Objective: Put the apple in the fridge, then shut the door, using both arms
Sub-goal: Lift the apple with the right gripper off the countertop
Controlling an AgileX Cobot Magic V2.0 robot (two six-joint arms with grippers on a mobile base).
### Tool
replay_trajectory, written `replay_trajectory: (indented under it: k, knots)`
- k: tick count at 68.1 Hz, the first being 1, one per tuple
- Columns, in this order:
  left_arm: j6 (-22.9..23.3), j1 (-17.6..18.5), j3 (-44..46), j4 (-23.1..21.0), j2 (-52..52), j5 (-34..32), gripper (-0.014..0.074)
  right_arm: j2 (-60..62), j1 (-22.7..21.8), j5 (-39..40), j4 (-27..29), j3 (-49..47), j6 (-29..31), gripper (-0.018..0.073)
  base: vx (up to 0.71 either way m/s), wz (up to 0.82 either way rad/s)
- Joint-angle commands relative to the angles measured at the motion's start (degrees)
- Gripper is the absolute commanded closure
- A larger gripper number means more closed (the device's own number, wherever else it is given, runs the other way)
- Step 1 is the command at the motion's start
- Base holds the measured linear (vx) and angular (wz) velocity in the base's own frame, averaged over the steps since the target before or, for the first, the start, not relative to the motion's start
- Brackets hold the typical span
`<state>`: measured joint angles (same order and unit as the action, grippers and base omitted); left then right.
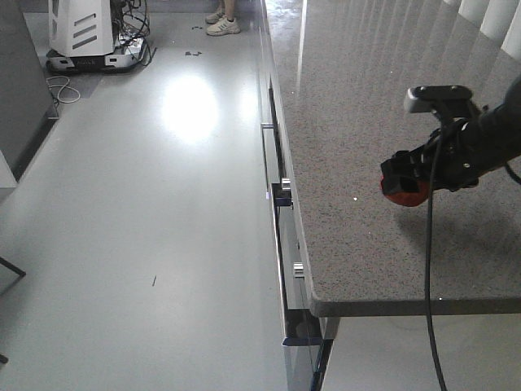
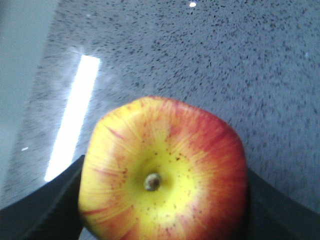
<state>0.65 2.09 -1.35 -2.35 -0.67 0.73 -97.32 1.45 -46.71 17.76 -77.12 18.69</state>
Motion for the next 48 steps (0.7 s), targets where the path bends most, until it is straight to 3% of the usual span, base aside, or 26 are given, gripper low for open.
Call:
replay_trajectory:
  k: [1,10,48]
  knots:
    - [0.16,0.24,0.97,-0.49,-0.72,-4.41,0.0603,7.71,-0.19,1.11,2.14,2.2,-2.26,0.04,0.0,0.0]
    - [0.16,0.24,0.97,-0.49,-0.72,-4.41,0.0603,15.24,-0.19,2.59,3.03,9.28,-2.08,0.04,0.0,0.0]
    - [0.16,0.24,0.97,-0.49,-0.72,-4.41,0.0603,49.02,-0.19,-4.13,6.32,30.68,2.55,0.04,0.0,0.0]
